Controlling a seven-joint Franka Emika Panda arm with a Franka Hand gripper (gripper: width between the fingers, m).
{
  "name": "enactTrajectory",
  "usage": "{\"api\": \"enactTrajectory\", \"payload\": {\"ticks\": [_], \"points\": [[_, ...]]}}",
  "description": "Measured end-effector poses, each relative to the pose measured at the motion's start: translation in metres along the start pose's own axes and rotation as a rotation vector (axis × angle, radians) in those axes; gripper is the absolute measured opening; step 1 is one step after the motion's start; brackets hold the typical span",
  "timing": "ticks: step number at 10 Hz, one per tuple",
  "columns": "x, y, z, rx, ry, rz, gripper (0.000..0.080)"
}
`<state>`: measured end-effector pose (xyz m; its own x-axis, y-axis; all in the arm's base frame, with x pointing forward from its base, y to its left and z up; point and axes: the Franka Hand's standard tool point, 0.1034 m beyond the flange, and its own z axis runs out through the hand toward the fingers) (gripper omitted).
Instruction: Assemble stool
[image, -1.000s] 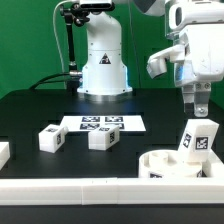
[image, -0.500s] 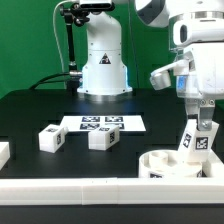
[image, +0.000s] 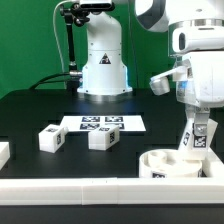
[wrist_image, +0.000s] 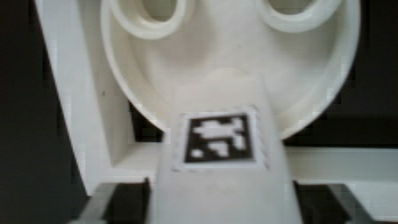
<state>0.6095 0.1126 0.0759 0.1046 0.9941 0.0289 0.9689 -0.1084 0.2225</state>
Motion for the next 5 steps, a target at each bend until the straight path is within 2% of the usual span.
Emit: {"api": "enactTrajectory", "payload": {"ticks": [1,5], "points": [[-0.0001,0.0,0.0001,0.0,0.0,0.0,0.0341],[-0.0011,0.0001,0.0001,0.002,-0.001,0.028,0.0341]]}}
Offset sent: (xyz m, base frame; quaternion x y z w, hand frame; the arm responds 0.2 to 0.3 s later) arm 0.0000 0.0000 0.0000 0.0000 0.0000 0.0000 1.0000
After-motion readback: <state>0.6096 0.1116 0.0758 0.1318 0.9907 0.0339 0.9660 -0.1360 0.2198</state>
